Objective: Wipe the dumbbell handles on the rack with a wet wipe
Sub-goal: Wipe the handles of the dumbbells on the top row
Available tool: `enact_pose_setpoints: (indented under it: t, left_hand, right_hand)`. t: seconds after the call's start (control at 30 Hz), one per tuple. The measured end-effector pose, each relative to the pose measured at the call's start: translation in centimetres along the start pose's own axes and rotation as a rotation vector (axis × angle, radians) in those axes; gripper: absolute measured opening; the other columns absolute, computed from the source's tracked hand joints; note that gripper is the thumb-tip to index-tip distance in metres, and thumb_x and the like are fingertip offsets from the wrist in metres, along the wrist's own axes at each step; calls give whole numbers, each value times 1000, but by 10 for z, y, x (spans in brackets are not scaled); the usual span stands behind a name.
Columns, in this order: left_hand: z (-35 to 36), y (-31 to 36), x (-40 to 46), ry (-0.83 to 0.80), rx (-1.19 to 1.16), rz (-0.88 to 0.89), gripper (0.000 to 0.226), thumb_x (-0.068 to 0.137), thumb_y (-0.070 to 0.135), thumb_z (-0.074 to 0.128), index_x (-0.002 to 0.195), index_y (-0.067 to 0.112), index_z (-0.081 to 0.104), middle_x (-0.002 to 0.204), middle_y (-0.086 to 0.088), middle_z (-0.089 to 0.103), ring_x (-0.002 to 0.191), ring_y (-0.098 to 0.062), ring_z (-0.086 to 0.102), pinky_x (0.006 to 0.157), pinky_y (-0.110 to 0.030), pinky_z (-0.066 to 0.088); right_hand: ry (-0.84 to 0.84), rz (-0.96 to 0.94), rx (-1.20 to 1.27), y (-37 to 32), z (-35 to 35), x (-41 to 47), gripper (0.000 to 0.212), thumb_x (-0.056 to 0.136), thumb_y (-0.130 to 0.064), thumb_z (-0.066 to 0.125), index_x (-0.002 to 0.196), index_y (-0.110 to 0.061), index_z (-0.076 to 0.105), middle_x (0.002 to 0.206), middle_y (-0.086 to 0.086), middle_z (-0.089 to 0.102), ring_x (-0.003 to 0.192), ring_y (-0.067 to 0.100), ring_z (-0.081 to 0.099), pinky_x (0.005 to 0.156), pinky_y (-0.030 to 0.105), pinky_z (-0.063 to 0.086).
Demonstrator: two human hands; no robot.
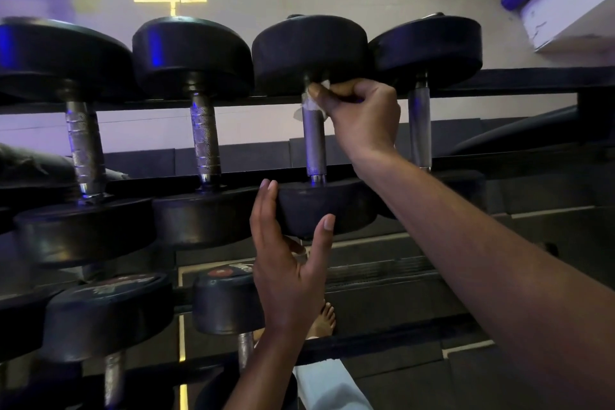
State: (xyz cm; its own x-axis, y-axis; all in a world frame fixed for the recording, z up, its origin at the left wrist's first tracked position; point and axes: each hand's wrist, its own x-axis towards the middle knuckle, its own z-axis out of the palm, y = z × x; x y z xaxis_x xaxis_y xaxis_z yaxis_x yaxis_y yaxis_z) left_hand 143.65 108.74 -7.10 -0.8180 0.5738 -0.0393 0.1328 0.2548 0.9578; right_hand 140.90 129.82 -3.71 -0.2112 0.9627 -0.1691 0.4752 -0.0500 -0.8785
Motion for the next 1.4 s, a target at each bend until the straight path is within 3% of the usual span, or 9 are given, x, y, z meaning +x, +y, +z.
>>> enact_pose_setpoints:
  t: [0.2, 0.33, 0.47, 0.53, 0.6, 0.73, 0.87, 1.23, 1.4]
  left_hand:
    - [0, 0, 0, -3, 1, -7, 83, 99, 56, 67, 169, 23, 36, 174, 10, 34, 159, -4, 36, 112, -5, 34]
    - [0, -1, 0, 6, 10, 1, 82, 99, 55, 67, 168, 21, 37, 174, 7, 35, 158, -3, 36, 113, -5, 33]
    - [1, 0, 0, 5, 12, 1, 82, 100, 55, 66, 168, 20, 36, 174, 6, 35, 158, -3, 35, 113, -5, 32]
    - [1, -1, 0, 8, 11, 4, 82, 99, 54, 66, 168, 19, 36, 173, 5, 35, 158, -4, 36, 113, -4, 32]
    - [1, -1, 0, 6, 11, 4, 83, 99, 54, 66, 168, 19, 36, 173, 4, 35, 158, -5, 36, 113, -4, 32]
    - [-1, -1, 1, -7, 13, -7, 83, 99, 56, 66, 169, 22, 36, 174, 8, 34, 158, -3, 35, 113, -6, 35]
    - [-4, 0, 1, -28, 11, -13, 84, 99, 55, 67, 169, 21, 36, 175, 8, 33, 154, 8, 35, 105, -1, 36]
    - [-6, 9, -1, -37, 27, -32, 82, 97, 40, 75, 166, 11, 40, 173, -2, 37, 120, 41, 34, 91, 8, 32]
    - [-8, 7, 0, -29, 27, -36, 85, 99, 55, 70, 168, 20, 37, 176, 9, 33, 139, 30, 33, 94, 7, 34]
  right_hand:
    - [-127, -49, 3, 4, -3, -7, 16, 81, -26, 92, 93, -26, 82, 81, -19, 77, 82, -7, 72, 84, 16, 56]
    - [-209, 289, 228, -4, -3, 7, 10, 84, -28, 88, 87, -24, 80, 87, -8, 81, 85, 11, 79, 94, 45, 62]
    - [-496, 601, 468, -12, -15, 12, 8, 101, -19, 70, 103, -25, 75, 104, -2, 81, 96, 17, 79, 94, 35, 59]
    - [-439, 625, 465, -11, -12, 14, 9, 100, -17, 71, 101, -25, 75, 102, -5, 81, 97, 14, 78, 94, 32, 57]
    - [-222, 430, 299, -7, -4, 12, 5, 93, -25, 80, 89, -24, 77, 85, -10, 79, 81, 9, 74, 85, 30, 56]
    - [103, -391, -394, 4, -2, -6, 28, 86, -56, 77, 91, -29, 82, 78, -7, 78, 76, 16, 73, 66, 31, 53]
    - [258, -818, -647, 3, -5, -10, 27, 90, -51, 73, 85, -25, 80, 75, -3, 72, 74, 24, 66, 59, 32, 43]
    - [133, -783, -875, -14, -9, -20, 36, 100, -58, 58, 106, -28, 77, 98, 2, 71, 83, 35, 71, 61, 32, 40]
    - [72, -743, -1009, -33, 4, -21, 22, 101, -39, 65, 93, -21, 74, 83, 9, 73, 80, 40, 72, 60, 33, 36]
